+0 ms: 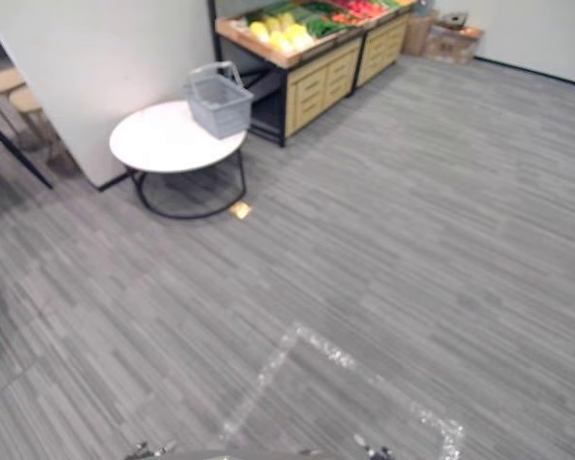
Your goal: Pick vegetable in the basket
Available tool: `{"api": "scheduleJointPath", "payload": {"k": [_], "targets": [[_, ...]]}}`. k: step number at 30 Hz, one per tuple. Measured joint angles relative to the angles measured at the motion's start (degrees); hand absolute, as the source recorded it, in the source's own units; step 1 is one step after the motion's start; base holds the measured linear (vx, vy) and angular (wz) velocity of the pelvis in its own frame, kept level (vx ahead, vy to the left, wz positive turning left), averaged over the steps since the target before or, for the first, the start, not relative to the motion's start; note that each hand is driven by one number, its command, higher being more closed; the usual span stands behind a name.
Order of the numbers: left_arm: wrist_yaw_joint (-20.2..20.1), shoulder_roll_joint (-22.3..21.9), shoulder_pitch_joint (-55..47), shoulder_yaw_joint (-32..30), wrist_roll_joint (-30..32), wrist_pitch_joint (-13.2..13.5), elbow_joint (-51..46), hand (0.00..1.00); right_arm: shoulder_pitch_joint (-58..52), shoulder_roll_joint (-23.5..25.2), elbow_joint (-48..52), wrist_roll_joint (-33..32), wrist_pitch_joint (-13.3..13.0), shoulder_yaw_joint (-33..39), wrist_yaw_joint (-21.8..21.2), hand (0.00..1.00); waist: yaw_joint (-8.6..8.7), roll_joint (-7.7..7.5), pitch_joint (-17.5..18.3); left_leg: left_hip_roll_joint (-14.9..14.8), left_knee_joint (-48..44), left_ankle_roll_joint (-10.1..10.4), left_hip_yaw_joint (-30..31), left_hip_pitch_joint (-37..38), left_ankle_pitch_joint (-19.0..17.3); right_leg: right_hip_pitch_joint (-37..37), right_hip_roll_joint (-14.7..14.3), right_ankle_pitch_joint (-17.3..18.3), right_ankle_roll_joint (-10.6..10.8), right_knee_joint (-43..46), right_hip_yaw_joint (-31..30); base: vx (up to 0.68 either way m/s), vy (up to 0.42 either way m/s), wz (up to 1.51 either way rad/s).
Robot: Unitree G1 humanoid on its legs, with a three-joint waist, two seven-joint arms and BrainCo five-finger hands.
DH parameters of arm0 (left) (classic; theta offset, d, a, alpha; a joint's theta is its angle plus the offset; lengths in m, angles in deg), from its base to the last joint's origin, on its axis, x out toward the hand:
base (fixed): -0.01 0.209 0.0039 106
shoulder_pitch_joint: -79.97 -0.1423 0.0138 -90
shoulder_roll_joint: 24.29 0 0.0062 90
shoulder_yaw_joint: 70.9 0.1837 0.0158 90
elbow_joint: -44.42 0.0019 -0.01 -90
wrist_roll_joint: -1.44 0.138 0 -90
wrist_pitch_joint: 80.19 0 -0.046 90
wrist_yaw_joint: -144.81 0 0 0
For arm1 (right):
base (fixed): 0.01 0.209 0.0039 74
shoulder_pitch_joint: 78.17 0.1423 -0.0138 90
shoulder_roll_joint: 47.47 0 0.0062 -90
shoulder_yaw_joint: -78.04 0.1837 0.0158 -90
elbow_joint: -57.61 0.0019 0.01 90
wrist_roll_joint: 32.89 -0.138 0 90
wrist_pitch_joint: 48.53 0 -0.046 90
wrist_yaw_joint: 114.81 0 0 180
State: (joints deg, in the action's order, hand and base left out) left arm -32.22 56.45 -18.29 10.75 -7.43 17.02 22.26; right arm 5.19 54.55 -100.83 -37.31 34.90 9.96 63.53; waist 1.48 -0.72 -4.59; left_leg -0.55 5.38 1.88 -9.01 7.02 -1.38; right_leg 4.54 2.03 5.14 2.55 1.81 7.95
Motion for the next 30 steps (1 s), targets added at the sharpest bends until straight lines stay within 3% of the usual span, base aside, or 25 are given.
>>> {"api": "scheduleJointPath", "payload": {"k": [15, 22, 30], "targets": [[0.83, -0.22, 0.15, -0.61, 0.05, 1.05, -0.12, 0.0, 0.01, -0.04, 0.08, 3.18, 0.04, 0.18, 1.7, 0.0, 0.01, 0.19, -0.08, -0.17, 0.35, 0.35, -0.49, 1.2, -0.31, 1.62, -0.07, 0.0, 0.02, -0.96, 0.48, -0.02, -0.012, 0.0], [0.61, -0.2, 0.17, -1.14, 0.03, 1.03, -0.11, 0.0, -0.48, 0.04, -0.04, -0.65, 0.37, 4.54, -0.12, 0.0, 0.03, 0.24, -0.08, -0.19, 0.4, 0.34, -0.2, 0.99, -0.31, 1.83, -0.17, -0.02, 0.03, -1.71, 0.91, 0.0, -0.01, 0.02], [0.55, -0.31, 0.24, -2.25, 0.11, 1.03, -0.08, 0.0, 1.01, 0.01, -0.06, -1.3, 0.33, 4.81, -0.2, 0.0, 0.07, 0.31, -0.12, -0.35, 0.4, 0.4, -1.52, 0.98, -0.35, 1.83, -0.37, -0.03, 0.02, -2.06, 0.42, 0.0, -0.012, -0.02]]}}
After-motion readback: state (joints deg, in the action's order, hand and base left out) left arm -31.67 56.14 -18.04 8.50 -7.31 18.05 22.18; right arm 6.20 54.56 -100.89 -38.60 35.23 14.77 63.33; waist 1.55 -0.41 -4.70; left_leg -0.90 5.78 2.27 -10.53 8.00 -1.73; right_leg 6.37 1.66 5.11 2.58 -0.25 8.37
